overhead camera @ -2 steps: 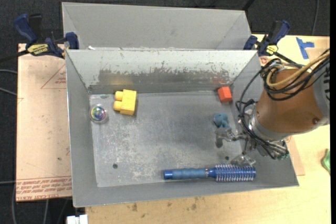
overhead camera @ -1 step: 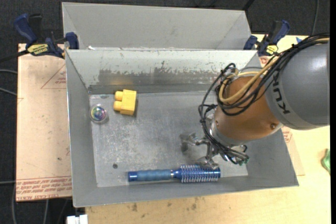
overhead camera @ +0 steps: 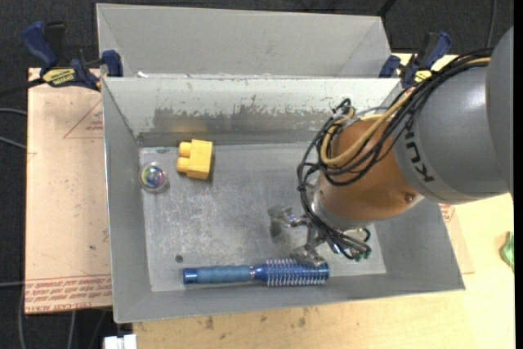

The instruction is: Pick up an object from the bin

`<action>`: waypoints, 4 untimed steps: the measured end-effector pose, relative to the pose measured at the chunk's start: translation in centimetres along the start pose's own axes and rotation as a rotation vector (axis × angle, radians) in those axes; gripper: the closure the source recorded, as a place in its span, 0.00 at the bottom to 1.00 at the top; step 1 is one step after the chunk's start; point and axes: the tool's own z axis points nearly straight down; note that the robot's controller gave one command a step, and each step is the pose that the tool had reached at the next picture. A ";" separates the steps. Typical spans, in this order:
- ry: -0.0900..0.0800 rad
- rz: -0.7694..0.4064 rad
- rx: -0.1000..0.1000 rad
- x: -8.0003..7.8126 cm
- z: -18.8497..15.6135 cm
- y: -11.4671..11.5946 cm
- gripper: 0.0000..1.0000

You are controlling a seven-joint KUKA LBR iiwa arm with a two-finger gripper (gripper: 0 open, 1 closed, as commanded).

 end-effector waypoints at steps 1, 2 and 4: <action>0.022 0.331 -0.002 -1.5 -7.9 -0.8 0.00; 0.014 0.564 -0.001 -6.1 0.4 -0.7 0.00; 0.028 0.438 -0.001 -10.2 1.5 -1.6 1.00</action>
Offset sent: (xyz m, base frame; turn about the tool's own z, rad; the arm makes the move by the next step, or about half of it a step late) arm 0.0124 -0.0025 0.0777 0.3317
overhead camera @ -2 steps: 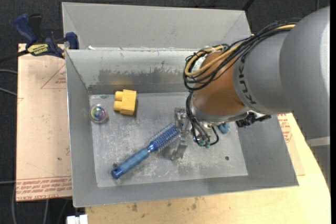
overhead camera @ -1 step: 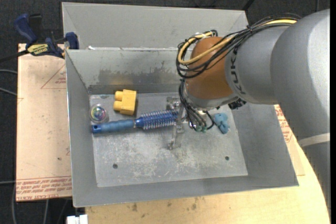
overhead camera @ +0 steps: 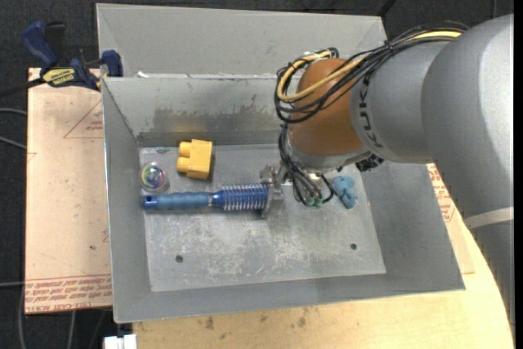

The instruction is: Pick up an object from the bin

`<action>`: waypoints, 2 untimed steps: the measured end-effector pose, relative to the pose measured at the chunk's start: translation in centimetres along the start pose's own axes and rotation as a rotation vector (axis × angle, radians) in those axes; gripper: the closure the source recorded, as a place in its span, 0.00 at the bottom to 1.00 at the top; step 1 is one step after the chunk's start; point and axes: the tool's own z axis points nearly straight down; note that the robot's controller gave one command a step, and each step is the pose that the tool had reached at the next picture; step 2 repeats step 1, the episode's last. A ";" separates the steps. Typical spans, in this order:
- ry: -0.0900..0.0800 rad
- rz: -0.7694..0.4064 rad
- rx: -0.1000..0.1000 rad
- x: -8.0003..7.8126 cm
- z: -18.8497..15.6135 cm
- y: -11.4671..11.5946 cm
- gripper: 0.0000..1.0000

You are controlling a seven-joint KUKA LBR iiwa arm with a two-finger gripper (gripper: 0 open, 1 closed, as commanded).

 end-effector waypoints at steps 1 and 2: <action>-0.008 -0.046 0.000 2.4 -19.8 -0.4 1.00; -0.008 -0.046 0.000 2.4 -19.8 -0.4 1.00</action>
Offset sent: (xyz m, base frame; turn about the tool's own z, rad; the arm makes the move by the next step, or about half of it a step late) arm -0.0260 -0.0032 0.1945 -0.0461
